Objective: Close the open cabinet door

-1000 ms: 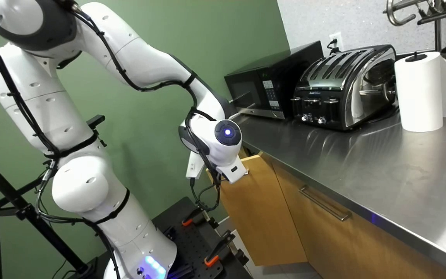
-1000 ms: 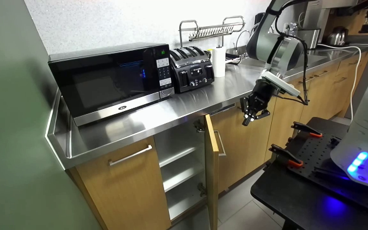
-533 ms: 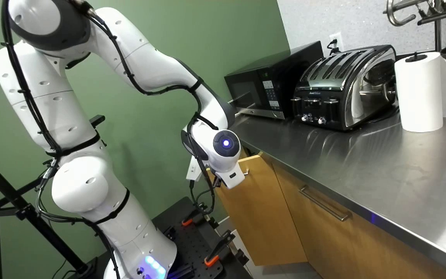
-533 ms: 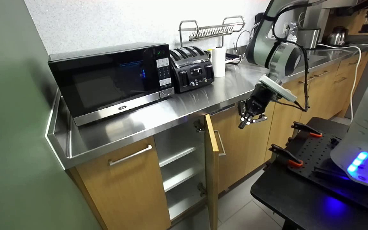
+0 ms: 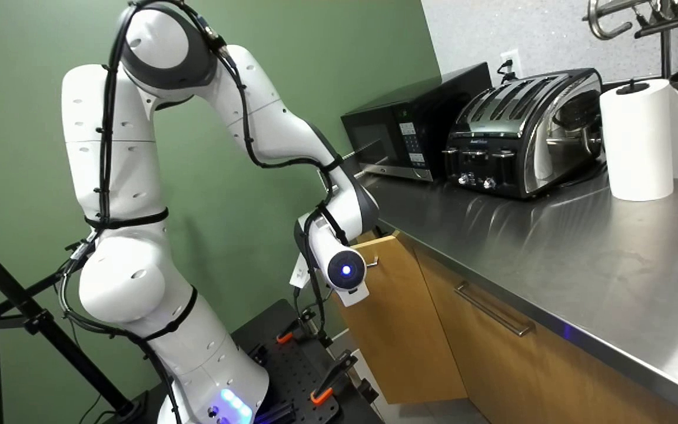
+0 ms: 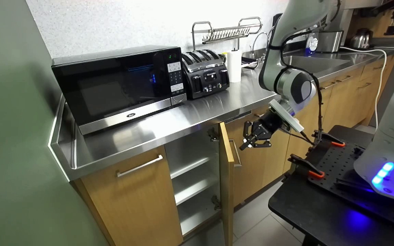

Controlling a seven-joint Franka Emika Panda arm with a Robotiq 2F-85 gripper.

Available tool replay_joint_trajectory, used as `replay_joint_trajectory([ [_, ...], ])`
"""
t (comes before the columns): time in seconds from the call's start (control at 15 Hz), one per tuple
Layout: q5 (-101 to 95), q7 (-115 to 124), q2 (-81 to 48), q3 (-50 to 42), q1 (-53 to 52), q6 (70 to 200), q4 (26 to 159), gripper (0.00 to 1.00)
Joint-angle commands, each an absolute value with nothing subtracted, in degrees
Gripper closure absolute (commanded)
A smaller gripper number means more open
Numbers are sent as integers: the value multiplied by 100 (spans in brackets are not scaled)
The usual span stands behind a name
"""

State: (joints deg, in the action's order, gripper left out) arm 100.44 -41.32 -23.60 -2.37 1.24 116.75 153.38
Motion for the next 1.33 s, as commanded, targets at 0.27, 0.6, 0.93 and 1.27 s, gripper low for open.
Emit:
replay_joint_trajectory([
  [0.27, 10151, -4227, -3052, -360, -25, 10952, 14950, 99],
  [0.6, 11361, -4145, -3087, -105, -225, 11041, 14925, 100],
  [0.93, 12962, -4003, -3235, 171, -638, 10867, 14819, 100],
  [1.27, 14191, -3581, -3337, 337, -952, 10905, 14512, 100],
])
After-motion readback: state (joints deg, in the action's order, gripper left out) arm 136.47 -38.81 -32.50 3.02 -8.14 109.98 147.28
